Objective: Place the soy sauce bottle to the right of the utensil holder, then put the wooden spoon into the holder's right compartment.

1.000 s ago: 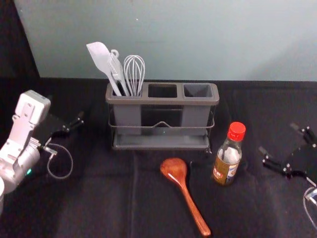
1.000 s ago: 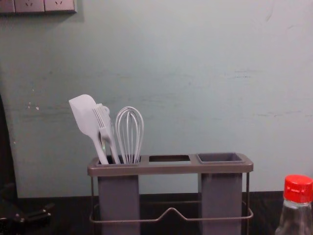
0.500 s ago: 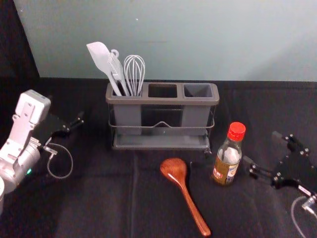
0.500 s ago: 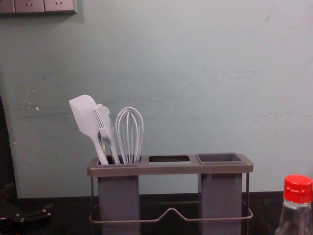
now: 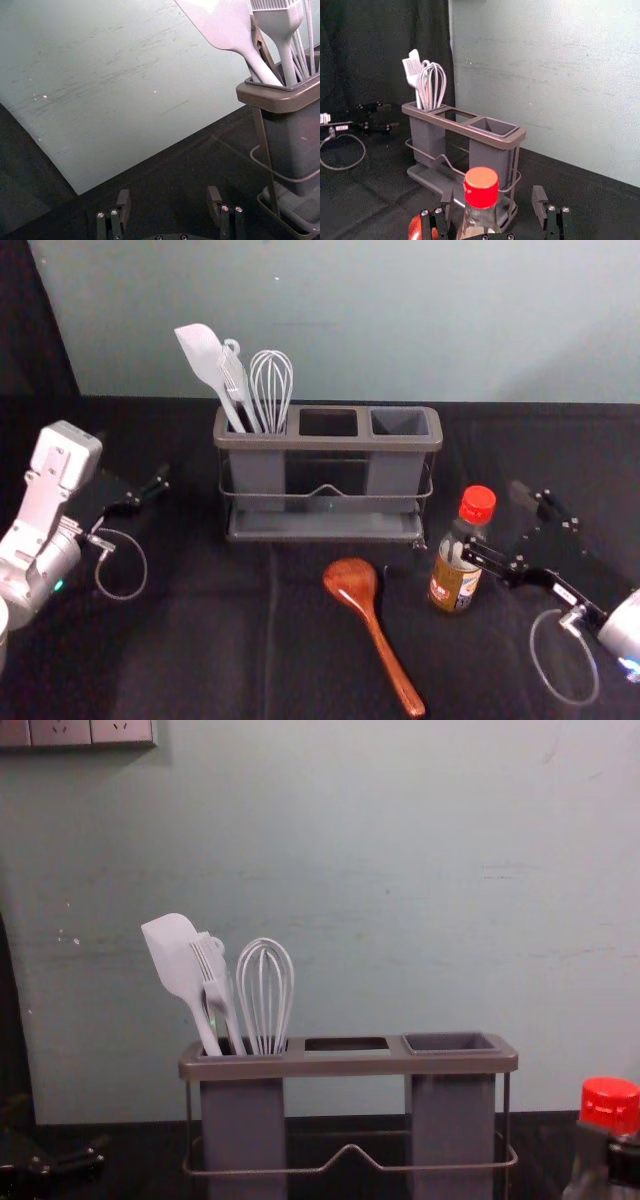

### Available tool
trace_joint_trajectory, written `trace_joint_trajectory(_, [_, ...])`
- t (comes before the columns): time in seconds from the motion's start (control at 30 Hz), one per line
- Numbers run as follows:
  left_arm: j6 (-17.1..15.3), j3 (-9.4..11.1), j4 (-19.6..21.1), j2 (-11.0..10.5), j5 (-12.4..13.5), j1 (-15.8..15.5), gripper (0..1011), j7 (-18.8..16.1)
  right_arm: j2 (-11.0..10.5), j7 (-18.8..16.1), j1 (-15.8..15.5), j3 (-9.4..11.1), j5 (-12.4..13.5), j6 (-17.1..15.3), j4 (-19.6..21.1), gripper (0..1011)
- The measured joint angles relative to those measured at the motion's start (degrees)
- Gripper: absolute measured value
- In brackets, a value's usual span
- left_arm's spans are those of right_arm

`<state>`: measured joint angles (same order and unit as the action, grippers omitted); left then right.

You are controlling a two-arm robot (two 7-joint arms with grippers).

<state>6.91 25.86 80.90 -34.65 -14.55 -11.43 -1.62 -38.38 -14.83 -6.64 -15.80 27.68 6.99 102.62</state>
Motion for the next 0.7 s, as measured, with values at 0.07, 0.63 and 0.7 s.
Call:
trace_joint_trajectory(0.07, [0.0,0.0,0.0,0.0,0.0,0.0,1005,0.0,0.9,-0.2,0.7,-0.2,0.0,0.1,-0.8,1002])
trace_joint_trajectory(0.63, [0.0,0.0,0.0,0.0,0.0,0.0,1005,0.0,7.2,-2.5,4.0,-0.9,-1.4,0.7,-4.8,964])
trace_joint_trajectory(0.7, [0.0,0.0,0.0,0.0,0.0,0.0,1005,0.0,7.3,-2.7,4.0,-0.8,-1.7,0.5,-4.7,932])
